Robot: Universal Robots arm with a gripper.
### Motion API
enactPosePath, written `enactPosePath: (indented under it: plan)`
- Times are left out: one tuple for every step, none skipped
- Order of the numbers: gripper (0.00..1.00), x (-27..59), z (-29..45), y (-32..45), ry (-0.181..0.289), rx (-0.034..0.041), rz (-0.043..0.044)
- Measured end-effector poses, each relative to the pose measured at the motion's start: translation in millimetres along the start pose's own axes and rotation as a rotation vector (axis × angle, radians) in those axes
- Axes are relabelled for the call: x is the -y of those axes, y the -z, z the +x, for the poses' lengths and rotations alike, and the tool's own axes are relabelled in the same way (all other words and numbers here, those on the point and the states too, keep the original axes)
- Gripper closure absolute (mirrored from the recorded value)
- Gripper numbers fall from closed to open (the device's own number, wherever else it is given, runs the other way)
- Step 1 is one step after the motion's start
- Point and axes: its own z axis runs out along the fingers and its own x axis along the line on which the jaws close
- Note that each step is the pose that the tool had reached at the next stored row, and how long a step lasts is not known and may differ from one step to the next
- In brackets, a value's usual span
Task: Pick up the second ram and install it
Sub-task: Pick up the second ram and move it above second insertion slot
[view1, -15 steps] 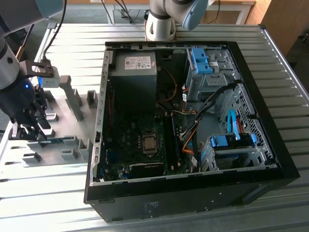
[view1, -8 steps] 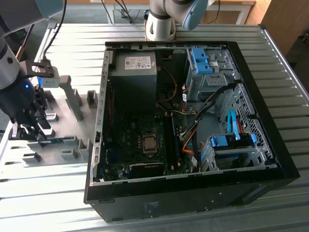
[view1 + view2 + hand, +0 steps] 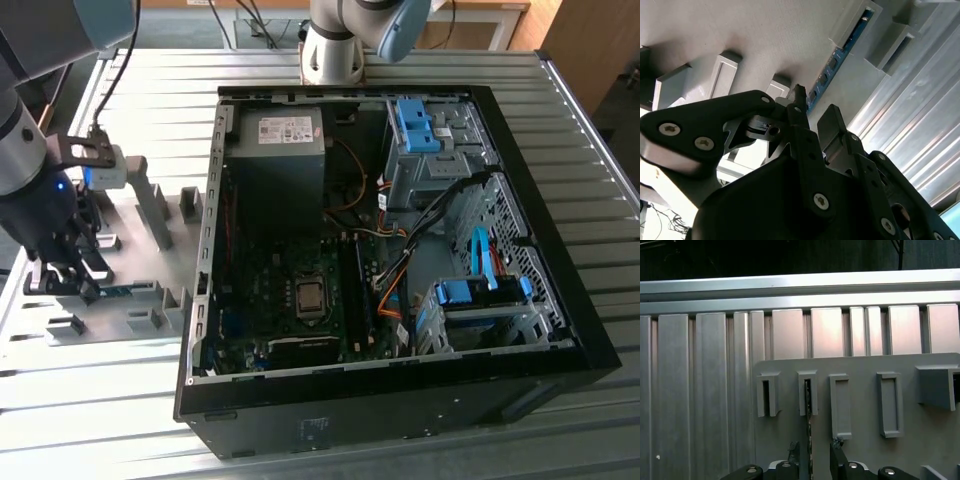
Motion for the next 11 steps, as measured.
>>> enactPosePath:
  plan:
    - [0.63, 0.1, 0.1, -1.9, 0.0, 0.0, 0.0]
    - [0.63, 0.1, 0.3, -3.6, 0.0, 0.0, -0.0001]
    - [0.63, 0.1, 0.4, -5.4, 0.0, 0.0, 0.0]
    - [0.63, 0.1, 0.4, -6.8, 0.0, 0.0, 0.0]
    - [0.63, 0.1, 0.4, -7.8, 0.0, 0.0001, 0.0001]
    - [0.63, 0.1, 0.4, -8.7, 0.0, 0.0002, 0.0001]
    - [0.63, 0.1, 0.5, -9.3, 0.0, 0.0, 0.0001]
    - [0.63, 0.1, 0.5, -9.9, 0.0, -0.0001, 0.0002]
    - [0.63, 0.1, 0.5, -10.3, 0.0, -0.0002, 0.0003]
    - [0.64, 0.2, 0.5, -10.6, 0.0, -0.0004, 0.0007]
    - [0.64, 0.2, 0.5, -10.9, 0.0, -0.0006, 0.0009]
